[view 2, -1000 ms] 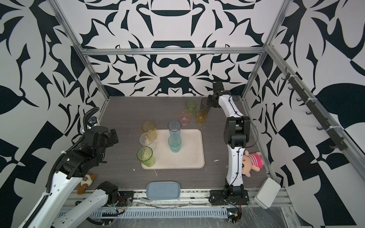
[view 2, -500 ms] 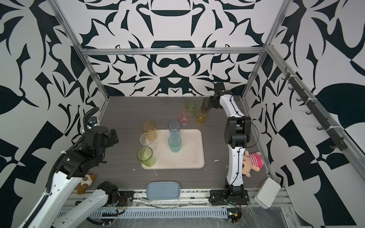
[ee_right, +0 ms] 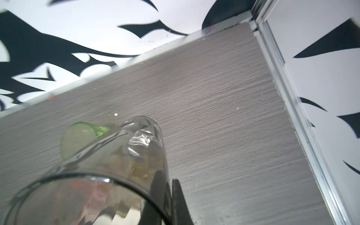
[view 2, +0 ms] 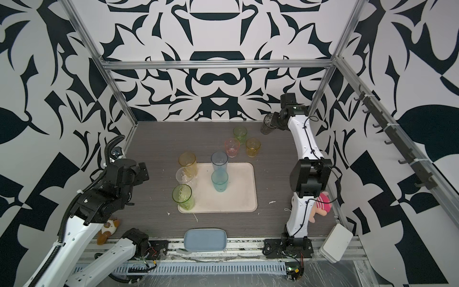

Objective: Place the glasses into the tray
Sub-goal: Pick up the glass from the top-right of the table, then place the glass on the tray.

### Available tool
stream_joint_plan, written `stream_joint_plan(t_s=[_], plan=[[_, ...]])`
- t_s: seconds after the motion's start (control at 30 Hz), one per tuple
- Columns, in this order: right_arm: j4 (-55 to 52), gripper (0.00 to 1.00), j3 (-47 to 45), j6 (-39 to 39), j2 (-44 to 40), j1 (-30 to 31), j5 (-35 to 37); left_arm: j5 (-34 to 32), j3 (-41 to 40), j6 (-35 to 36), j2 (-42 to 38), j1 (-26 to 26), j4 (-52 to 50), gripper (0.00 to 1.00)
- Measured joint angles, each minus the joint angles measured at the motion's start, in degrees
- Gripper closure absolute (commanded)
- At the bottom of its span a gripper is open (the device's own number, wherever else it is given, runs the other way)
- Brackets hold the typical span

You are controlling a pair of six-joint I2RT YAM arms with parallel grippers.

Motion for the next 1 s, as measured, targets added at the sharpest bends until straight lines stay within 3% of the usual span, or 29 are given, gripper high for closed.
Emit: stream_joint_plan(t_s=[0.4, 0.67, 1.0], plan=[[-3.9, 1.0, -14.8, 1.0, -13.4, 3.8, 0.6, 0.0, 0.0, 0.0, 0.0, 0.0, 0.0, 0.01], [-6.9, 1.0, -21.6, 1.9, -24.5, 13.4, 4.6, 0.0, 0.0, 0.0, 0.0, 0.0, 0.0, 0.01], [-11.1, 1.0, -26.6, 3.0, -30.6, 23.0, 9.8, 0.0, 0.0, -0.1, -0.3, 0.0, 0.0, 0.0]])
